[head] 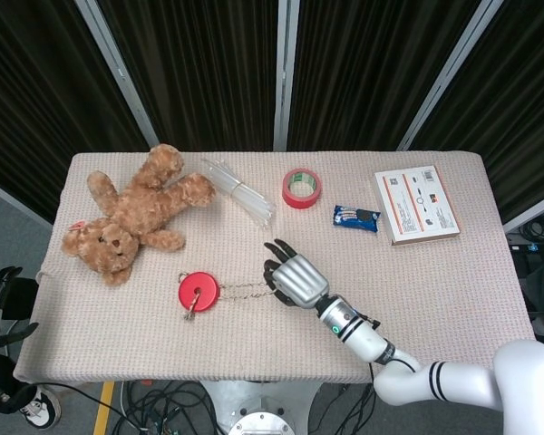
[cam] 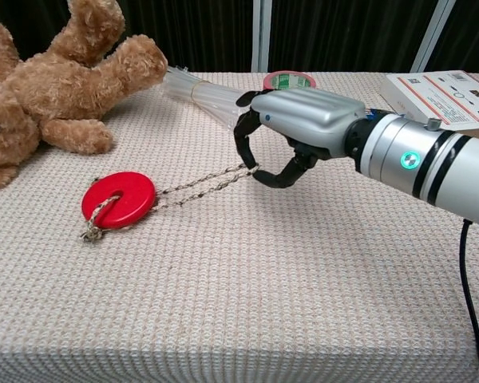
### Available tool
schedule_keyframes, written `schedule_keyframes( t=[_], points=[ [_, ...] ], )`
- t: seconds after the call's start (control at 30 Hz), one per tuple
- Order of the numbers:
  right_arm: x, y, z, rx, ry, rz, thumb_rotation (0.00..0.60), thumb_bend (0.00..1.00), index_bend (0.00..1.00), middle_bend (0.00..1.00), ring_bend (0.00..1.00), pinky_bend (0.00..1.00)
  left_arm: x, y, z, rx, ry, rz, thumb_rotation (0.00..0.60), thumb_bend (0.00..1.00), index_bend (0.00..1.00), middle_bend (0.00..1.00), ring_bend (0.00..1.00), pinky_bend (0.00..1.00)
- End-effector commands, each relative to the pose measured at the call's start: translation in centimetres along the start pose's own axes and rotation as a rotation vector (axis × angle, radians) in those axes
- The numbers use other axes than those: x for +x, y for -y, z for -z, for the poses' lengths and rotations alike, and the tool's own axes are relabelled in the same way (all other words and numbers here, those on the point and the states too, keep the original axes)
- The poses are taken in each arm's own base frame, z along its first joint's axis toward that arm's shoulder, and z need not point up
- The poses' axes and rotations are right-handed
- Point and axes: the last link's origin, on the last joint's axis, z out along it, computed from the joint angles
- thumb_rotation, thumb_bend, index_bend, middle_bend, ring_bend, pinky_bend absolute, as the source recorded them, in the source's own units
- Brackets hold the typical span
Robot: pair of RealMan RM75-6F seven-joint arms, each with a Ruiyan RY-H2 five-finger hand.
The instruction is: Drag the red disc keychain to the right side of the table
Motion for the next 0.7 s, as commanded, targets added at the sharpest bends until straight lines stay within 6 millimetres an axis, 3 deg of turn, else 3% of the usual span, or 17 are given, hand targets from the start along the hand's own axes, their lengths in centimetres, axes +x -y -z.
schedule_keyframes(
  t=[0.03,0.3,0.7],
  points=[
    [0.7,-0.8,1.2,-0.018,-0.025,-0.01,0.6,0.71,1.0,0.35,0.0,0.0,0.0,-0.1,0.0,-0.002,0.0,0.0,0.6,0.01,0.13,0.12,0.02,0.12],
    [3.0,-3.9,5.3,-0.112,-0.108,-0.026,0.6,0.71,1.0,0.35,0.0,0.0,-0.1,-0.4,-0.2,-0.011,0.004,-0.002,0.6,0.01,0.13,0.12,0.02,0.12],
    [5.3,-10.3,14.6,-0.348,-0.23,-0.041,0.6,0.72,1.0,0.35,0.0,0.0,-0.2,-1.2,-0.4,-0.028,0.013,-0.011,0.6,0.01,0.13,0.12,0.02,0.12]
  ],
)
